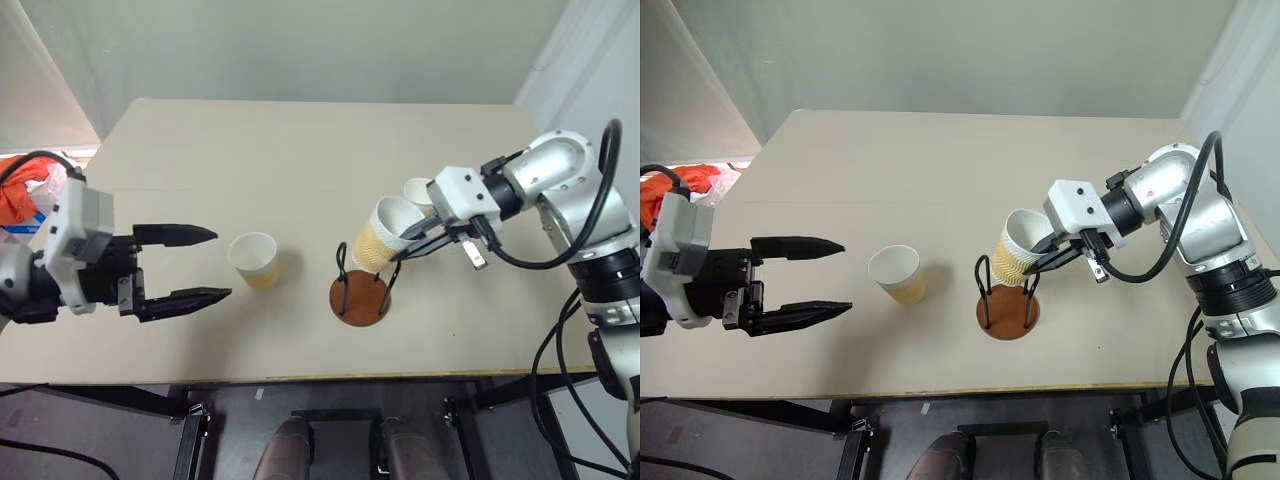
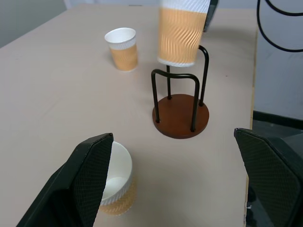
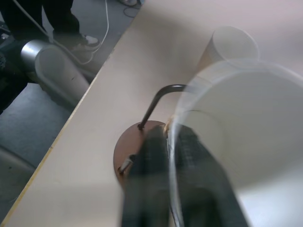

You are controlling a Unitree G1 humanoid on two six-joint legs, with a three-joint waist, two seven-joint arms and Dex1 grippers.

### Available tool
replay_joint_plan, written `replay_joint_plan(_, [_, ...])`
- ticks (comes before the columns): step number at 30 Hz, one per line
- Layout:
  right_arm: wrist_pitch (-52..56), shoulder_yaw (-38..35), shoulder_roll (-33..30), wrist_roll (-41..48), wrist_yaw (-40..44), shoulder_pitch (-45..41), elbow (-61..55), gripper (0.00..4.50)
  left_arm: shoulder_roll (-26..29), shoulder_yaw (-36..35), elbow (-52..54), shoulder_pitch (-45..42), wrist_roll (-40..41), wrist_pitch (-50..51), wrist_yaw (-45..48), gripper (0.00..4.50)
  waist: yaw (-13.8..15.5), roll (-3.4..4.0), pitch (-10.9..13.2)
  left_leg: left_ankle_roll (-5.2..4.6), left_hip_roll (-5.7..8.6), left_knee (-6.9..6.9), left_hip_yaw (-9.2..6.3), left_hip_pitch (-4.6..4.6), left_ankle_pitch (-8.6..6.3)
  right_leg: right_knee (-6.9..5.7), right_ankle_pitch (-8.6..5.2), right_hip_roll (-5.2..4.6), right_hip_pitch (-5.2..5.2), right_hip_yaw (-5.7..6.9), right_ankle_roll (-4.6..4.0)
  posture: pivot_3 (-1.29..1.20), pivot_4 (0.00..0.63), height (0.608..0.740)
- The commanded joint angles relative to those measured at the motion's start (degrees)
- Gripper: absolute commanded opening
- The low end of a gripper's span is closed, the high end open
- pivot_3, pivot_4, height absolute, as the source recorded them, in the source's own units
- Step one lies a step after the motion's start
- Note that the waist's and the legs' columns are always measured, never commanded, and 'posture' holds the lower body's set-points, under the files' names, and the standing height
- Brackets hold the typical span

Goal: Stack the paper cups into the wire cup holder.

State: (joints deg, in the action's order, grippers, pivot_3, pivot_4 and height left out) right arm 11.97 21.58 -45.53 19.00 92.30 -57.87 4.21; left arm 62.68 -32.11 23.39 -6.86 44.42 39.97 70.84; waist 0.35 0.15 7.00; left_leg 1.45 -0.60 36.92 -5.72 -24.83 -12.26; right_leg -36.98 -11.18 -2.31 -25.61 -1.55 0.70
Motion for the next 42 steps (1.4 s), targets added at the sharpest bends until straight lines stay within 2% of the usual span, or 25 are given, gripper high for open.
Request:
replay_joint_plan(1, [-0.63,-0.16,-0.46,0.98,0.2,-1.83,-0.53,1.64,1.86,-0.67,-1.19,-1.01,-3.76,-2.54,-2.79,4.5,0.0,0.0,0.0,0.01,-0.01,0.0,0.0,0.0,0.01,0.0,0.01,0.0,0.0,0.0,-0.01,0.0,0.15,0.74])
replay_joint_plan(4, [-0.74,-0.69,-0.48,1.74,0.2,-2.59,-0.37,2.72,2.04,3.45,-6.69,-4.89,-10.19,-5.6,-8.69,4.5,0.06,0.01,0.0,0.03,-0.03,0.01,0.0,0.08,0.04,-0.03,0.02,0.01,0.03,0.01,-0.04,0.0,0.15,0.74])
replay_joint_plan(8, [-2.93,-3.04,0.24,0.85,0.18,-7.05,5.5,4.1,0.24,8.37,-9.99,-11.72,-13.2,-7.79,-13.41,4.5,-0.02,0.01,0.01,0.08,-0.05,0.01,0.01,0.14,0.09,-0.02,0.04,0.02,0.06,0.0,-0.15,0.0,0.15,0.74])
replay_joint_plan(12, [-9.92,-3.07,3.77,-8.37,-5.33,-16.31,28.56,4.1,-2.13,12.72,-12.36,-17.99,-14.67,-7.92,-16.59,4.5,-0.01,0.01,0.01,0.09,-0.05,0.0,0.01,0.15,0.14,-0.01,0.13,0.02,0.03,-0.02,-0.4,0.0,0.15,0.74])
replay_joint_plan(17, [-19.04,-0.76,8.11,-18.59,-11.95,-23.09,54.2,4.1,-3.36,14.59,-11.45,-19.7,-13.51,-7.14,-16.09,4.5,0.11,0.0,0.0,0.18,-0.08,-0.17,-0.08,0.19,0.1,-0.01,0.16,0.01,-0.02,-0.02,-0.46,0.0,0.15,0.74])
replay_joint_plan(20, [-21.34,-0.37,10.48,-23.52,-16.59,-24.6,62.69,4.1,-3.61,14.72,-10.16,-19.81,-12.77,-6.4,-16.3,4.5,0.18,0.01,0.01,0.31,-0.11,-0.41,-0.05,0.11,0.03,0.0,0.19,0.02,-0.2,0.01,-0.4,0.0,0.15,0.74])
replay_joint_plan(22, [-22.06,0.14,11.71,-26.81,-20.11,-24.5,66.41,4.1,-3.55,14.33,-9.07,-19.56,-12.07,-5.71,-16.51,4.5,0.21,0.05,0.04,0.4,-0.15,-0.6,-0.03,0.07,0.02,-0.01,0.45,0.02,-0.33,0.06,0.05,0.0,0.15,0.74])
replay_joint_plan(28, [-22.18,-0.3,14.83,-32.72,-27.09,-23.06,71.12,4.1,-2.89,12.09,-6.07,-17.78,-10.36,-3.45,-16.98,4.5,0.22,0.08,0.05,0.56,-0.26,-0.75,-0.02,-0.02,-0.08,0.05,0.47,0.04,-0.41,0.21,0.1,0.0,0.15,0.74])
replay_joint_plan(31, [-21.4,-1.02,16.34,-33.87,-28.76,-22.25,72.05,3.52,-2.39,11.43,-5.25,-17.46,-10.05,-2.49,-17.4,4.5,0.18,0.08,0.05,0.55,-0.26,-0.7,-0.01,-0.02,-0.09,0.09,0.47,0.03,-0.39,0.22,0.09,0.0,0.15,0.74])
replay_joint_plan(40, [-22.01,-2.62,17.0,-35.49,-27.71,-22.35,72.06,0.34,-2.1,11.36,-4.21,-17.85,-8.68,-1.53,-17.6,4.5,0.24,0.08,0.05,0.7,-0.27,-0.67,-0.01,-0.02,0.11,0.02,0.47,0.02,-0.35,0.21,0.07,0.0,0.15,0.74])
replay_joint_plan(41, [-22.66,-2.92,16.7,-35.31,-26.42,-22.7,71.77,0.05,-2.14,11.29,-4.14,-17.81,-8.36,-1.53,-17.26,4.5,0.22,0.08,0.05,0.73,-0.27,-0.67,-0.01,-0.01,0.12,0.01,0.47,0.02,-0.35,0.21,0.06,0.0,0.15,0.74])
replay_joint_plan(42, [-23.88,-3.55,16.19,-34.49,-23.26,-23.25,71.15,0.05,-1.97,10.85,-3.93,-17.56,-7.39,-1.18,-16.29,4.5,0.21,0.08,0.05,0.76,-0.27,-0.67,-0.01,-0.01,0.13,0.0,0.47,0.02,-0.35,0.21,0.05,0.0,0.15,0.74])
